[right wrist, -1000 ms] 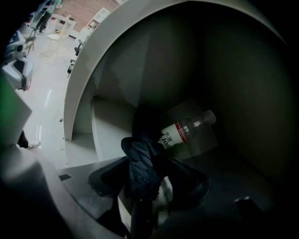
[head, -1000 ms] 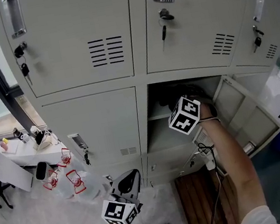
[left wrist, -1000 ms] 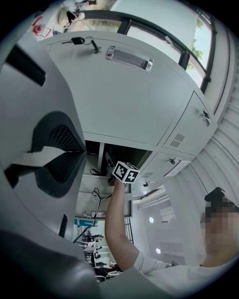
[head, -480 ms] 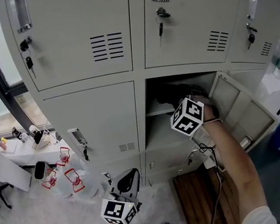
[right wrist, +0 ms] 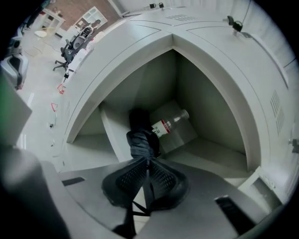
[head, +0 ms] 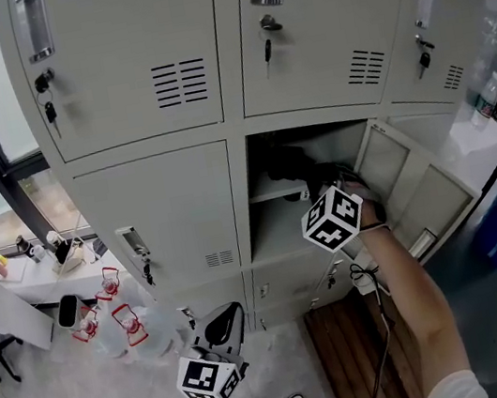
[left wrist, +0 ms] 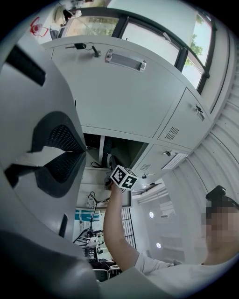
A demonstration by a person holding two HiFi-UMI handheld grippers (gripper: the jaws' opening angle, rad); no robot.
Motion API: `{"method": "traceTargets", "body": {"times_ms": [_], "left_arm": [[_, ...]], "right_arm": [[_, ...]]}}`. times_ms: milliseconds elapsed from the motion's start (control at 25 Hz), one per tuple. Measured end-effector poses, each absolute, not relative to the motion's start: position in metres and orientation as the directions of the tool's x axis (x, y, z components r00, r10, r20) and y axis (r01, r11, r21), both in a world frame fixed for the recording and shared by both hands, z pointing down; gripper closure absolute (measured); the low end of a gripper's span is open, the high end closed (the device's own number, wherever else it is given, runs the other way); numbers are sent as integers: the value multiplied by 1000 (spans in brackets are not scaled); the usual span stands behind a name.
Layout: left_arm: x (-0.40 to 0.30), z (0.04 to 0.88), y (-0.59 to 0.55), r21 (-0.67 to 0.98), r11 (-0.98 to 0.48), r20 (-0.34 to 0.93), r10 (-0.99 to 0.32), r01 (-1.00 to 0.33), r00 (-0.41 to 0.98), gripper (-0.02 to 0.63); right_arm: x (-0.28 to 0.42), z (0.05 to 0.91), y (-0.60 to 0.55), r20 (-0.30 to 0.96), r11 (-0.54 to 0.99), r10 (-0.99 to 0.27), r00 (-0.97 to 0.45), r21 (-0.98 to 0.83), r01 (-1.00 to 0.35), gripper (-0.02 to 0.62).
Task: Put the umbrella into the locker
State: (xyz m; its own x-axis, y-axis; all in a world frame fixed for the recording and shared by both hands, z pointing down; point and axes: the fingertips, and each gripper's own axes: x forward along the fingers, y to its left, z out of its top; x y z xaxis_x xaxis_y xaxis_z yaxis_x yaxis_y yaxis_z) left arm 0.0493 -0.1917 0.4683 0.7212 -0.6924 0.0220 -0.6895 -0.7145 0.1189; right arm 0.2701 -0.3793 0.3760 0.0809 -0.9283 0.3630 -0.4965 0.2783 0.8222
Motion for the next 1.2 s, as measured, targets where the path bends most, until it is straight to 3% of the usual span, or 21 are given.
{"method": "traceTargets", "body": {"times_ms": [520,800,1200], "left_arm": [[37,444,-189,56,-731,-19,-681,-680,732,584],[40,425,-189,45,-754,-56,-656,-655,752,584],[31,411,-194,34,-755,-87,-655,-655,751,584]], "right_arm": [[281,378,-303,340,233,-940,-28,579,-782,578],[288,350,-254,206,157,-976,-73,431,-889,578],[311,318,-190,66,48,-997,-28,330,-943,578]]}}
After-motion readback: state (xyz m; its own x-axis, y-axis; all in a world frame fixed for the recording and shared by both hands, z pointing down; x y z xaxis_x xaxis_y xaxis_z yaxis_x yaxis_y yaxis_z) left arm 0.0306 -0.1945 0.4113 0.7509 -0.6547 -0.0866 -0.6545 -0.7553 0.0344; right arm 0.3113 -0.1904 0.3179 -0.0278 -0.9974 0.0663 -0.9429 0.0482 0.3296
